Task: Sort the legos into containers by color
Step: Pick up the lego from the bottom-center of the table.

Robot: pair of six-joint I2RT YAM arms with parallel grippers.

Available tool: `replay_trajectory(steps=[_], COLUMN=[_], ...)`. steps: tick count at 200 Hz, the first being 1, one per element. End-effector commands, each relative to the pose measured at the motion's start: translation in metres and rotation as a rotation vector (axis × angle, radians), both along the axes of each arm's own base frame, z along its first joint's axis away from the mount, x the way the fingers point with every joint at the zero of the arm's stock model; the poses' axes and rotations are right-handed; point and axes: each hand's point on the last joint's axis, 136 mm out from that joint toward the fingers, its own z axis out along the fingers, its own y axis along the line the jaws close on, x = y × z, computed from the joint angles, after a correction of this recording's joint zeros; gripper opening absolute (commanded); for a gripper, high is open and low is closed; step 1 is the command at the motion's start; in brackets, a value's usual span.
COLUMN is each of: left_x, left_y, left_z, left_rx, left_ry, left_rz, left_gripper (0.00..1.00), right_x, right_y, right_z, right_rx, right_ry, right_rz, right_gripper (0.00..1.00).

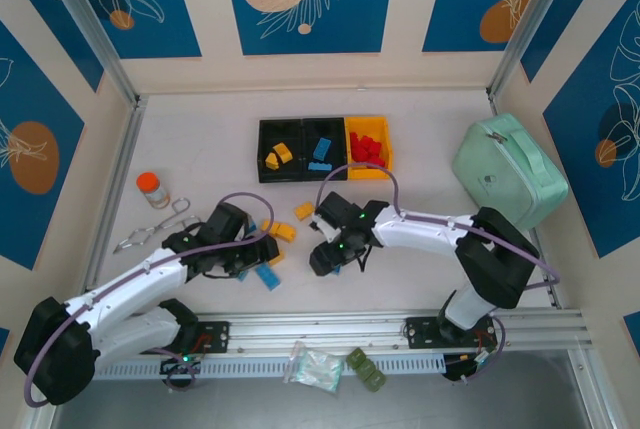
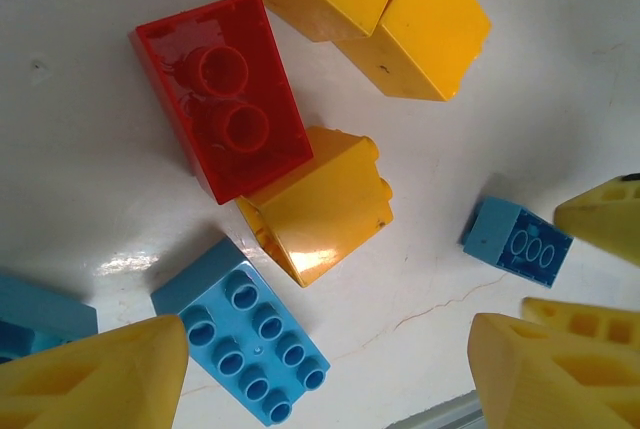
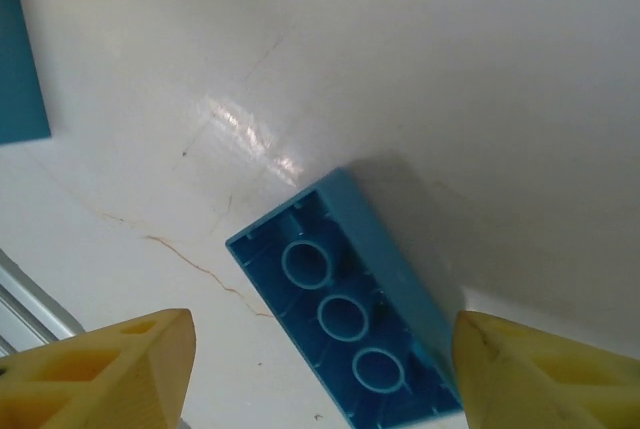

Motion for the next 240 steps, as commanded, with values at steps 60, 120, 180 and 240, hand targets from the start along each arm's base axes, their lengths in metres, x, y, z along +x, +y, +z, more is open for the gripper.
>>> replay_trajectory(steps=[60, 120, 180, 240], left_x=[-0.002, 0.0, 0.012, 0.029], left_y=[0.001, 0.0, -0.015, -0.04], left_z=[-0.011, -0.013, -0.001, 0.015], left_rx=[-0.006, -0.013, -0.087, -0.128], left_ry=[0.032, 0.03, -0.027, -0.076], left_rz=[0.022, 0.026, 0.008, -0.032], left_gripper=[0.74, 0.73, 0.74, 0.74], right_x=[0.005, 0.02, 0.054, 0.126], right_y=[-0.004, 0.006, 0.008, -0.003], right_z=[-0.016, 0.013, 0.06, 0.1], right_rx=[-0.214, -0.164, -0.031, 0.062], right_ry=[-0.152, -0.228, -0.2, -0.171], right_rz=[0.006, -0.027, -0.139, -0.356], right_gripper=[0.38, 0.33, 0.33, 0.34])
